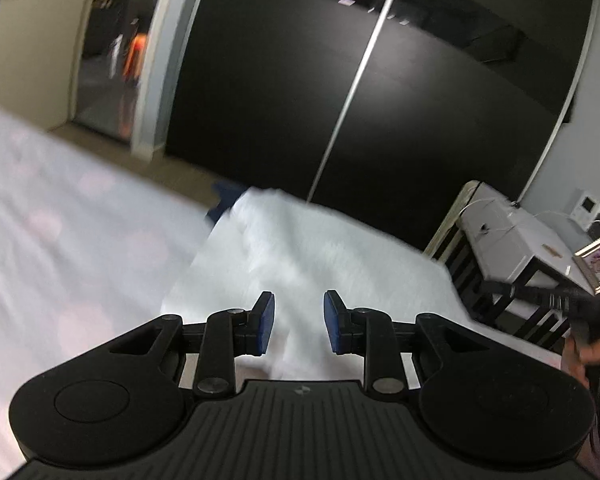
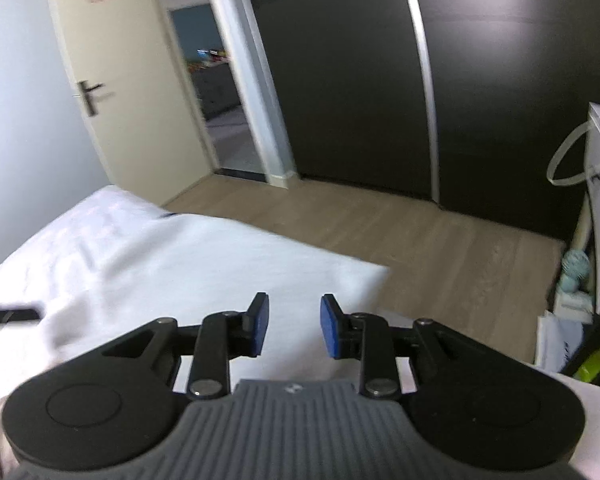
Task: Fold clothes
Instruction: 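Lower the bundle onto the beige blanket and open both tools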
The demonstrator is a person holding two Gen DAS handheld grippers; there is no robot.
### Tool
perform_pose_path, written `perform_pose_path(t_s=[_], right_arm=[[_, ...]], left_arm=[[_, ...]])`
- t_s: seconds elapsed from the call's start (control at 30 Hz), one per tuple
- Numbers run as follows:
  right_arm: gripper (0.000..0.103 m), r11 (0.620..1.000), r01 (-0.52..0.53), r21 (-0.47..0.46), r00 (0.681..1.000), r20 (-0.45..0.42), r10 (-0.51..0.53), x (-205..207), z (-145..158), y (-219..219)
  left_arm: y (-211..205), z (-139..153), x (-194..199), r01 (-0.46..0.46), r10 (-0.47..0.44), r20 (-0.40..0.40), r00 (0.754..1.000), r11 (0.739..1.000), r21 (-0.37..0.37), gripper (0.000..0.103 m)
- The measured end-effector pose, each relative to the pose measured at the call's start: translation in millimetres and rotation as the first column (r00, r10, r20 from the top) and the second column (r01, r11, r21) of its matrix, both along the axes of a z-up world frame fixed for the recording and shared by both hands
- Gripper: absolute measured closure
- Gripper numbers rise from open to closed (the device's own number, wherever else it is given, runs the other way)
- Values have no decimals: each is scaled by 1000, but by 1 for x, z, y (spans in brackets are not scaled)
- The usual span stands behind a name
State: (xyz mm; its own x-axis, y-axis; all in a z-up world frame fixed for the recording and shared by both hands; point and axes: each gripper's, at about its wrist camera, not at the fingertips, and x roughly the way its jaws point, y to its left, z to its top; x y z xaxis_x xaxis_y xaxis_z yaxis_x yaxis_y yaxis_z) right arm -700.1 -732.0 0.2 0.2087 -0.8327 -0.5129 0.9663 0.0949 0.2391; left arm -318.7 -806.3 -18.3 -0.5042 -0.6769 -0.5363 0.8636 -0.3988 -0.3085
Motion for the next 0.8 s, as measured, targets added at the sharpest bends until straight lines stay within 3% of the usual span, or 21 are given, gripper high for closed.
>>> perform_pose_path(t_s=[0.1,0.27,0.5,0.57,0.67,0.8], right_arm=[[74,999,-37,-23,999,-10,36,39,2,3],[83,999,-22,38,997,-73,25,83,-28,13],[83,999,37,31,996,-81,-34,93,-69,31],[83,999,29,14,993,-115,-27,95,-75,29],[83,999,33,27,995,-97,-30,88,-79,28],[83,997,45,56,995,-88,-40,85,-78,29]], left_arm=[[-14,-4,-20,34,-33,75,997,999,-4,80],[-23,-39,-31,46,-55,181,982,997,54,89],[-31,-73,-11,50,-66,131,989,991,121,94],[-32,-79,-5,39,-55,123,991,991,130,103],[-33,-86,6,34,-42,49,998,986,163,102],[-29,-85,-1,25,-39,92,995,988,151,103]])
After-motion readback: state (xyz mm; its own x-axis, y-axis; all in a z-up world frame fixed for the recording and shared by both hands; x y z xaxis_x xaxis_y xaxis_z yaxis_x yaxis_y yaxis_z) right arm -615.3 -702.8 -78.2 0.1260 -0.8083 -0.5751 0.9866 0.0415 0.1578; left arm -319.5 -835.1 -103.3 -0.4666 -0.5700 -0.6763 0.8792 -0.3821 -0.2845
